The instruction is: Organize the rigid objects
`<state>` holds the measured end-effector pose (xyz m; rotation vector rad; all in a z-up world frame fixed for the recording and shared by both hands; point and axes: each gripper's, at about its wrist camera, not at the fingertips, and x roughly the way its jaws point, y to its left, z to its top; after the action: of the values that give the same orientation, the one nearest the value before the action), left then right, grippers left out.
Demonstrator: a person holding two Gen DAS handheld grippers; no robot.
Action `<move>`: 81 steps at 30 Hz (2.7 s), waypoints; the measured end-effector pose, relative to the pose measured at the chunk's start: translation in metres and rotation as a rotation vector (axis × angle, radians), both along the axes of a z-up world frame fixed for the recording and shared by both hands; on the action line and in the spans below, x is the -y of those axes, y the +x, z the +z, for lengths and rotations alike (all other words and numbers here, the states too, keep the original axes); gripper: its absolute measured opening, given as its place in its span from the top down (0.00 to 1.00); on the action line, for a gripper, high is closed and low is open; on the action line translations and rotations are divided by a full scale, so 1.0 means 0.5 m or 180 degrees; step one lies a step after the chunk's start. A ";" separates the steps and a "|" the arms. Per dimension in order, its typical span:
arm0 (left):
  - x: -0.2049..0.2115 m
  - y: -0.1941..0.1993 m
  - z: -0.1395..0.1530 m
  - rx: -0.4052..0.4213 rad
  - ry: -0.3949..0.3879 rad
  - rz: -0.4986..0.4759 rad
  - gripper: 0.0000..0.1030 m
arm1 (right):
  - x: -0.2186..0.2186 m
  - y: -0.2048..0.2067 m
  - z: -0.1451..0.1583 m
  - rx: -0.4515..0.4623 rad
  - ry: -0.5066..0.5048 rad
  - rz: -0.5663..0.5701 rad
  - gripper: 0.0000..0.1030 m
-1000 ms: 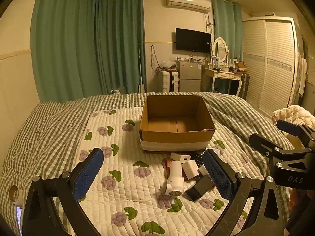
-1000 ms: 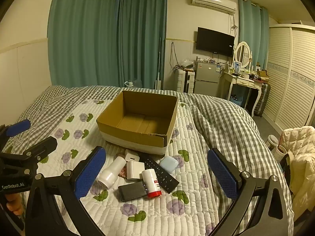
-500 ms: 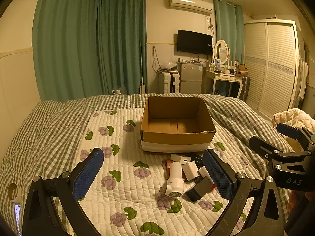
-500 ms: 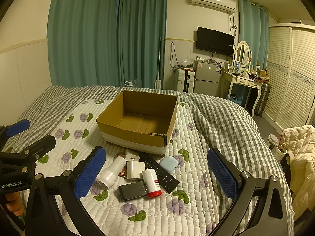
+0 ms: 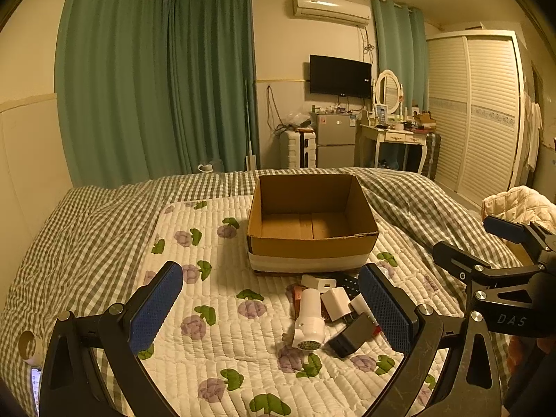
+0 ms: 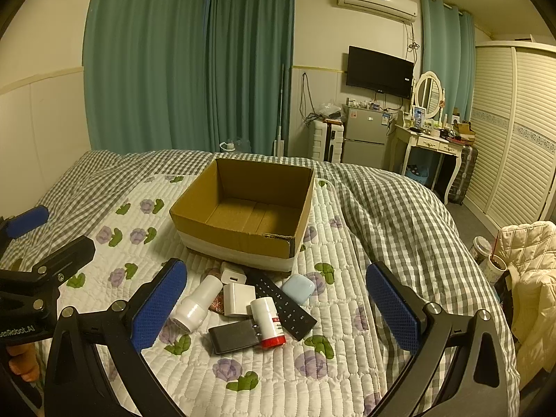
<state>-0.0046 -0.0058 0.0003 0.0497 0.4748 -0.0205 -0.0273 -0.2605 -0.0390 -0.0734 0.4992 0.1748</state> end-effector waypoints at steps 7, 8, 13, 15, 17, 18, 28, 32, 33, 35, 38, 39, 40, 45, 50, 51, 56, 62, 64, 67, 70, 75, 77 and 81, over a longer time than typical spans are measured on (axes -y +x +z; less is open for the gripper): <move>-0.006 0.000 0.001 -0.0007 -0.0039 0.0033 0.00 | -0.001 -0.002 -0.004 -0.0001 0.0000 0.0000 0.00; -0.006 0.000 0.001 -0.0003 -0.0040 0.0036 0.00 | -0.001 -0.001 -0.003 -0.0003 -0.0001 -0.0003 0.00; -0.007 0.003 0.003 -0.0008 -0.0038 0.0031 0.00 | -0.002 -0.001 -0.003 -0.0008 -0.0003 -0.0002 0.00; -0.008 0.003 0.003 -0.0007 -0.0034 0.0026 0.00 | -0.002 -0.002 -0.003 -0.0006 -0.0003 -0.0003 0.00; -0.005 0.002 0.003 -0.0008 -0.0025 0.0020 0.00 | -0.002 -0.002 -0.003 -0.0007 -0.0004 -0.0001 0.00; -0.004 0.003 0.003 -0.0010 -0.0019 0.0022 0.00 | -0.002 -0.002 -0.003 -0.0009 -0.0004 -0.0001 0.00; -0.001 0.001 -0.001 0.0002 -0.0025 0.0016 0.00 | -0.003 0.000 -0.012 -0.0012 -0.0005 0.0009 0.00; 0.000 0.001 -0.001 -0.0001 -0.0022 0.0016 0.00 | -0.003 0.001 -0.014 -0.0015 -0.0011 0.0005 0.00; -0.001 0.000 -0.001 0.0001 -0.0023 0.0022 0.00 | -0.004 0.002 -0.012 -0.0015 -0.0011 0.0007 0.00; 0.001 -0.003 -0.002 -0.0004 -0.0024 0.0024 0.00 | -0.003 0.001 -0.015 -0.0016 -0.0009 0.0004 0.00; 0.000 -0.005 0.000 0.0005 -0.0026 0.0020 0.00 | -0.003 -0.004 -0.006 -0.0013 -0.0015 0.0006 0.00; -0.001 -0.006 0.001 0.0008 -0.0025 0.0023 0.00 | -0.002 -0.004 -0.007 -0.0012 -0.0020 0.0004 0.00; -0.001 -0.005 0.001 0.0006 -0.0027 0.0023 0.00 | -0.002 -0.003 -0.007 -0.0016 -0.0020 0.0002 0.00; -0.003 -0.004 0.005 0.0012 -0.0008 0.0034 0.00 | 0.004 -0.003 -0.015 -0.0016 -0.0051 -0.0042 0.00; -0.004 0.006 0.017 -0.0026 0.0004 0.0015 0.00 | 0.005 0.005 -0.019 -0.0095 -0.0140 -0.0024 0.00; -0.003 0.012 0.019 -0.0062 0.0019 0.0024 0.00 | -0.001 0.013 -0.014 -0.0118 -0.0156 -0.0001 0.00; -0.003 0.071 0.014 -0.0238 -0.0078 0.0111 0.00 | -0.008 0.076 0.019 -0.0235 -0.0291 0.0142 0.00; 0.002 0.163 -0.096 -0.0814 -0.0019 0.0142 0.00 | 0.034 0.190 -0.042 -0.0687 -0.0405 0.0002 0.00; -0.001 0.190 -0.151 -0.1056 -0.0080 0.0195 0.00 | 0.056 0.220 -0.088 -0.0913 -0.0418 -0.0027 0.00; 0.001 0.217 -0.223 -0.1321 -0.0118 0.0221 0.02 | 0.073 0.252 -0.143 -0.1077 -0.0413 -0.0012 0.00; 0.016 0.230 -0.268 -0.1501 -0.0136 0.0140 0.03 | 0.081 0.276 -0.198 -0.1261 -0.0484 0.0080 0.00; 0.063 0.256 -0.298 -0.1680 0.0036 -0.0071 0.18 | 0.073 0.295 -0.249 -0.1452 -0.0512 0.0295 0.00; 0.076 0.273 -0.312 -0.1765 0.0065 -0.0141 0.23 | 0.069 0.302 -0.261 -0.1483 -0.0505 0.0345 0.00; 0.116 0.272 -0.330 -0.1916 0.0231 -0.0351 0.52 | 0.063 0.299 -0.263 -0.1504 -0.0461 0.0391 0.00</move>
<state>0.1315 -0.0637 -0.1648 0.1428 1.0742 -0.1289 0.1224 -0.2919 -0.1705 -0.2071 0.9798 0.2784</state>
